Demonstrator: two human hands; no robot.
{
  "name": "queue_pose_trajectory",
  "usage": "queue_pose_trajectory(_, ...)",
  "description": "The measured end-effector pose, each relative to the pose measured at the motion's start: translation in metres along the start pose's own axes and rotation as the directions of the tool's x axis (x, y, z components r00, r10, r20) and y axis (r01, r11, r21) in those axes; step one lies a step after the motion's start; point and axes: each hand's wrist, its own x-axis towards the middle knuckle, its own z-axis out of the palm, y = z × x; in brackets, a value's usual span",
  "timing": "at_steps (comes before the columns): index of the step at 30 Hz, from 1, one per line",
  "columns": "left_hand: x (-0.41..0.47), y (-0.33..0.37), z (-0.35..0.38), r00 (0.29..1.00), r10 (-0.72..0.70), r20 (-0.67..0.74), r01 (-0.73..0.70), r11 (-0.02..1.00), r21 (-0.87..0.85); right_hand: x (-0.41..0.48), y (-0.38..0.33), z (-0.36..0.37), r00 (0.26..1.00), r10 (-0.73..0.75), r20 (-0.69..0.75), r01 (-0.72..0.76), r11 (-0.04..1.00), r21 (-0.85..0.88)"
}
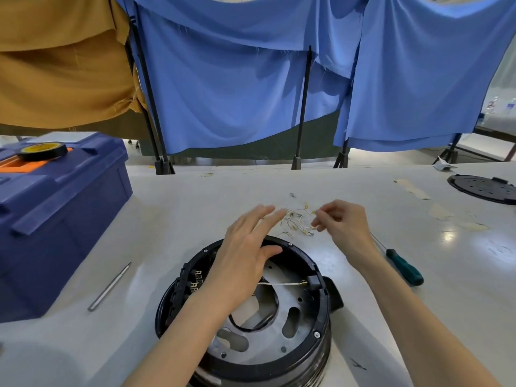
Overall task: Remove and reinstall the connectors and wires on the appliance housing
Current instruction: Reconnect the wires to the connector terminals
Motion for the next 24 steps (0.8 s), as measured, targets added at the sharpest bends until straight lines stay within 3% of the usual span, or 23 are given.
queue_pose_trajectory(3,0.001,0.011,-0.004,0.993,0.085,-0.078,-0.076,0.992,0.105,-0.028,-0.026,0.005,0.961,-0.106,0.255,0.080,0.991,0.108)
queue_pose_trajectory(7,-0.010,0.018,-0.005,0.998,-0.045,-0.047,0.051,0.987,0.152,-0.056,-0.037,0.009,0.903,-0.161,0.399,0.085,0.975,0.203)
queue_pose_trajectory(13,-0.019,0.017,-0.008,0.989,-0.146,-0.025,0.146,0.989,-0.017,-0.068,-0.034,0.007,0.894,-0.175,0.413,0.061,0.959,0.276)
queue_pose_trajectory(20,-0.024,0.023,-0.011,0.991,-0.110,-0.070,0.116,0.989,0.093,-0.070,-0.025,0.007,0.902,-0.189,0.388,0.080,0.956,0.281)
queue_pose_trajectory(24,-0.027,0.024,-0.011,0.986,-0.165,-0.023,0.164,0.985,-0.056,-0.069,-0.020,0.008,0.938,-0.186,0.294,0.107,0.958,0.264)
